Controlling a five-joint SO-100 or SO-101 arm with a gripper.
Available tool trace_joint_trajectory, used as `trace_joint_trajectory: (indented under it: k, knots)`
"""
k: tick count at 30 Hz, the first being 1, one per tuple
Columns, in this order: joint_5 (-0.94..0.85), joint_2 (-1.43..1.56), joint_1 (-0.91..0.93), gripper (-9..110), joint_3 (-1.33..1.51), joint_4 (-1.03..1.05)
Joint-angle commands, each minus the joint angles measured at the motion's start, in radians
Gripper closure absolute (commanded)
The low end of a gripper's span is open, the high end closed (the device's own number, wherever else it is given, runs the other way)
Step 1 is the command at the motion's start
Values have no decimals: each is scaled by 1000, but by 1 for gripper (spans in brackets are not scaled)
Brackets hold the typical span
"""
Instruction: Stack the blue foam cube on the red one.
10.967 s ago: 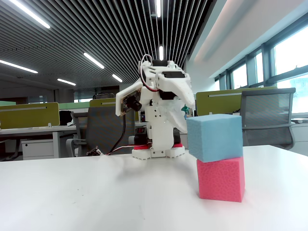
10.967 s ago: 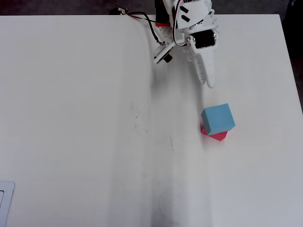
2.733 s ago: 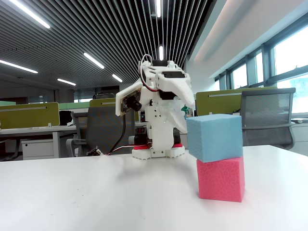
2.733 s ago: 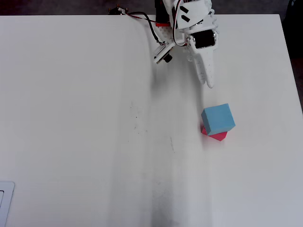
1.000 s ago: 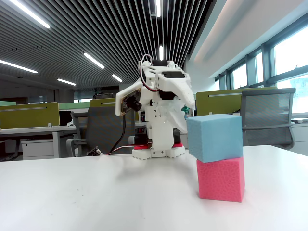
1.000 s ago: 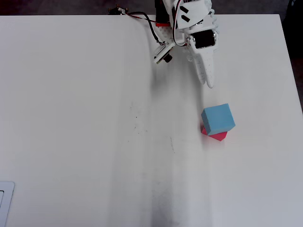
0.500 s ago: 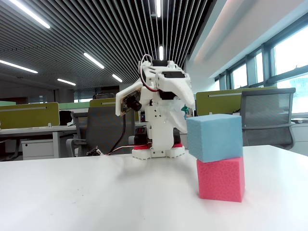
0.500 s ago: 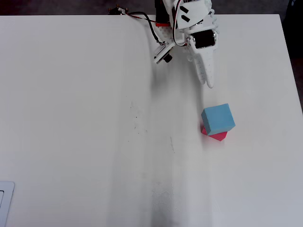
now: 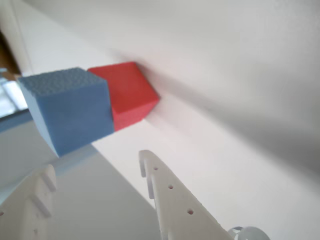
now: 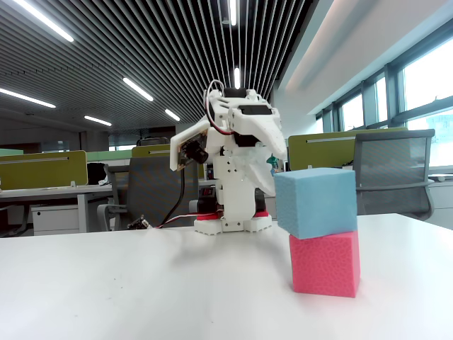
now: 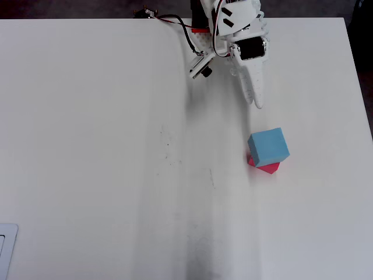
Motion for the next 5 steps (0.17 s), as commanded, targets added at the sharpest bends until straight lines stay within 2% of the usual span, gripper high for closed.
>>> trace_joint_trajectory:
  k: [1, 5]
  knots:
    - [2, 11, 3, 79, -6, -12]
    - [2, 11, 3, 79, -6, -12]
